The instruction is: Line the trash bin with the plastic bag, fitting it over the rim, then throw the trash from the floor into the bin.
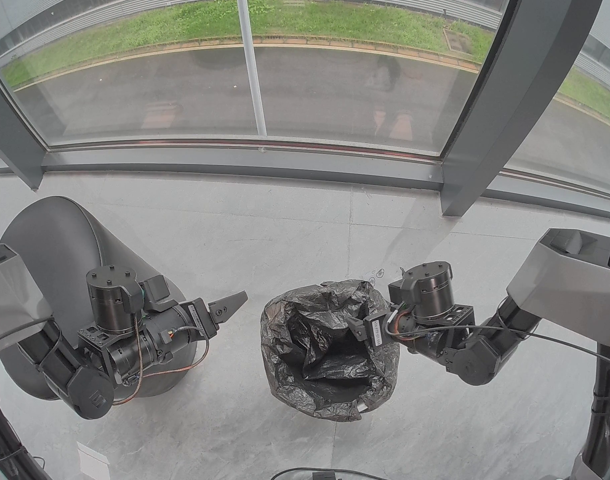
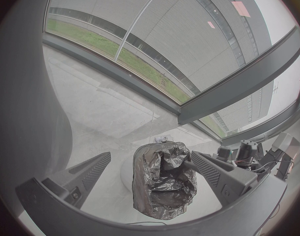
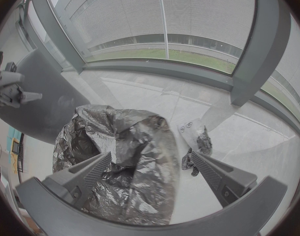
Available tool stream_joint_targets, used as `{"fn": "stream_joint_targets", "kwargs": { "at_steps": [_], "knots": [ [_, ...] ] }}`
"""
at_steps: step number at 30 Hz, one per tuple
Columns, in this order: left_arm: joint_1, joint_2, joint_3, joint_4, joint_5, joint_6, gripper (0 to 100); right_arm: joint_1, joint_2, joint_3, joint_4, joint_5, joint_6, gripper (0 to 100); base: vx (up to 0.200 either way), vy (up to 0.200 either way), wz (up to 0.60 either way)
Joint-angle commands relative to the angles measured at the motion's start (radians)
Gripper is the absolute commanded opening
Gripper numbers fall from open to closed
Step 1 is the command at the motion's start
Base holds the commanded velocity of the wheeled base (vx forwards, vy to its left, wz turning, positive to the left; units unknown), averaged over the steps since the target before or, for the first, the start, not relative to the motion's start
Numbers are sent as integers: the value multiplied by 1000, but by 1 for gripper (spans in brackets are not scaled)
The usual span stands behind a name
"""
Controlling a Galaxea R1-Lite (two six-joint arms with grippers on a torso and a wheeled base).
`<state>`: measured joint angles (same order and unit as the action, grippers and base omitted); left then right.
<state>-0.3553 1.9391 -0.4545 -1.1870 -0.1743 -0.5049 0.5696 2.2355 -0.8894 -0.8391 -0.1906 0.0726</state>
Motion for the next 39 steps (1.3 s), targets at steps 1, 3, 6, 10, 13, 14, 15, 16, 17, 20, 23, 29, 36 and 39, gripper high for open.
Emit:
{"fn": "stream_joint_targets", "kwargs": {
  "at_steps": [1,3,6,10,13,14,15,16,17,20,23,29,36,39],
  "knots": [
    [3,90,-13,-13,-2,-21,100,-69,-70,124,-133,3,23,100,0,0,0],
    [3,127,-10,-42,-2,-29,100,-116,-59,135,-173,13,21,100,0,0,0],
    [-4,196,-4,-106,-4,-27,100,-181,-10,98,-184,30,19,100,0,0,0],
    [-7,304,5,-194,-1,-23,100,-237,52,35,-186,80,21,100,0,0,0],
    [1,374,20,-273,-2,-18,100,-255,73,6,-178,148,13,100,0,0,0],
    [1,380,22,-286,-2,-18,100,-258,76,-2,-175,163,12,100,0,0,0],
    [3,402,28,-324,-4,-15,100,-277,90,-46,-159,208,-8,100,0,0,0],
    [3,408,33,-339,-4,-14,100,-287,101,-79,-141,226,-25,100,0,0,0],
    [3,412,37,-348,-4,-11,100,-301,115,-125,-106,240,-46,100,0,0,0],
    [1,419,43,-355,-7,-11,100,-323,145,-230,0,247,-60,100,0,0,0],
    [10,414,51,-355,-77,-21,100,-338,185,-322,89,266,-63,100,0,0,0],
    [30,419,46,-353,-94,-21,100,-349,276,-459,150,292,-63,100,0,0,0],
    [30,431,43,-353,-94,-21,100,-362,395,-666,261,289,-53,100,0,0,0],
    [30,439,42,-353,-94,-20,100,-361,421,-721,295,287,-51,100,0,0,0]
  ]
}}
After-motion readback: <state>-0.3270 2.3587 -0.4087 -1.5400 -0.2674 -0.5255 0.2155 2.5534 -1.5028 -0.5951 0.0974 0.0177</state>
